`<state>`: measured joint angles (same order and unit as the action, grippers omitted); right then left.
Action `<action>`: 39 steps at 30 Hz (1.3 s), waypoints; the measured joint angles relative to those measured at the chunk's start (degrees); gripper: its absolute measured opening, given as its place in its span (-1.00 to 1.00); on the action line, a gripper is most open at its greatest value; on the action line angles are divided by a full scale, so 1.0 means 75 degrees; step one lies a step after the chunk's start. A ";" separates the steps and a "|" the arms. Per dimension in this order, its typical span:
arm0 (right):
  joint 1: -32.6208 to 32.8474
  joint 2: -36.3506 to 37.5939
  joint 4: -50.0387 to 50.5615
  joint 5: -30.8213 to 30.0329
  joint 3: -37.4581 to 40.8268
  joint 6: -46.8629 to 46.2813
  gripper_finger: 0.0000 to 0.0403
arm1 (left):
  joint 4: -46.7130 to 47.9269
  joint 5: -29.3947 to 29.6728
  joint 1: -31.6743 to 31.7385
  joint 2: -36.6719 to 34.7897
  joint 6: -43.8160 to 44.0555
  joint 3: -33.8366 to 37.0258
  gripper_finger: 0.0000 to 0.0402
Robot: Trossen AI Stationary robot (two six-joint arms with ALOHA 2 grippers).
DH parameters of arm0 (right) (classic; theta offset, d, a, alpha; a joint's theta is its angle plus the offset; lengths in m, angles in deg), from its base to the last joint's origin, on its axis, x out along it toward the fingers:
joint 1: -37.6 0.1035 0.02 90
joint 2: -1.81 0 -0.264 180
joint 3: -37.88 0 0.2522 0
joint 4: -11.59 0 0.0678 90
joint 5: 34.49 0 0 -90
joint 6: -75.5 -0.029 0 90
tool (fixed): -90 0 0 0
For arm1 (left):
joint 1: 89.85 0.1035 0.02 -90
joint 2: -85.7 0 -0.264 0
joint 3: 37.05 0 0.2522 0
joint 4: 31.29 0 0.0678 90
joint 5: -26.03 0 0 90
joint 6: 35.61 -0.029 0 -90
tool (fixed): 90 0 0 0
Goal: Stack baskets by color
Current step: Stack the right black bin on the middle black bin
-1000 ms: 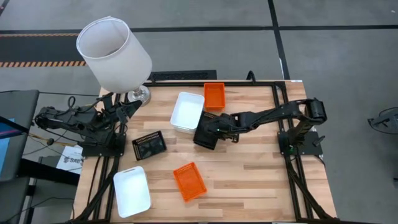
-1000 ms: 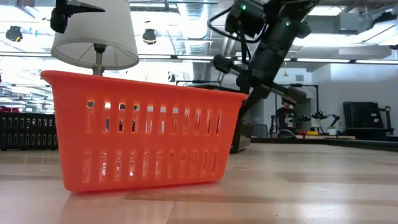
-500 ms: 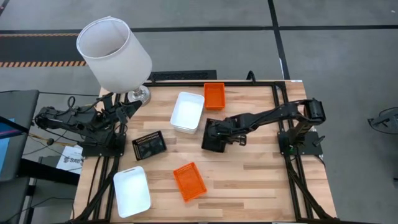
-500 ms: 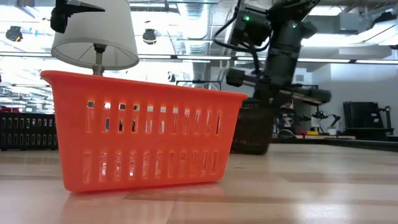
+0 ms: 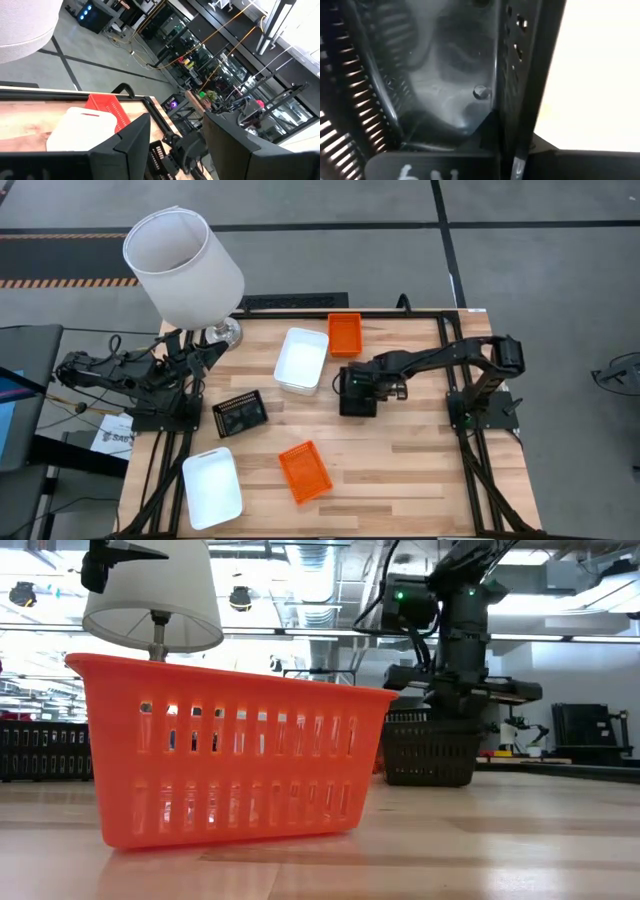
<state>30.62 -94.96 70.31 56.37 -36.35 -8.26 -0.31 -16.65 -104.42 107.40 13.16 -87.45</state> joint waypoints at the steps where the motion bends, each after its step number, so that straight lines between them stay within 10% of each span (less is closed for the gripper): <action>1: -0.0104 0.0000 0.0019 0.0001 0.0000 0.0229 -0.81 | 0.0000 0.0001 0.0000 0.0000 0.0003 0.0000 -0.15; 24: -0.1290 0.0129 0.0720 0.0068 -0.0880 0.2515 0.25 | 0.0009 0.0071 0.0000 0.0003 0.0006 0.0000 -0.15; 39: -0.1449 0.0174 0.1465 -0.0278 -0.1259 0.3180 0.29 | 0.0009 0.0065 0.0000 0.0000 0.0049 0.0000 -0.15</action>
<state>19.75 -93.66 81.30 54.28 -45.79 15.59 -0.25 -16.16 -104.42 107.40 13.53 -87.45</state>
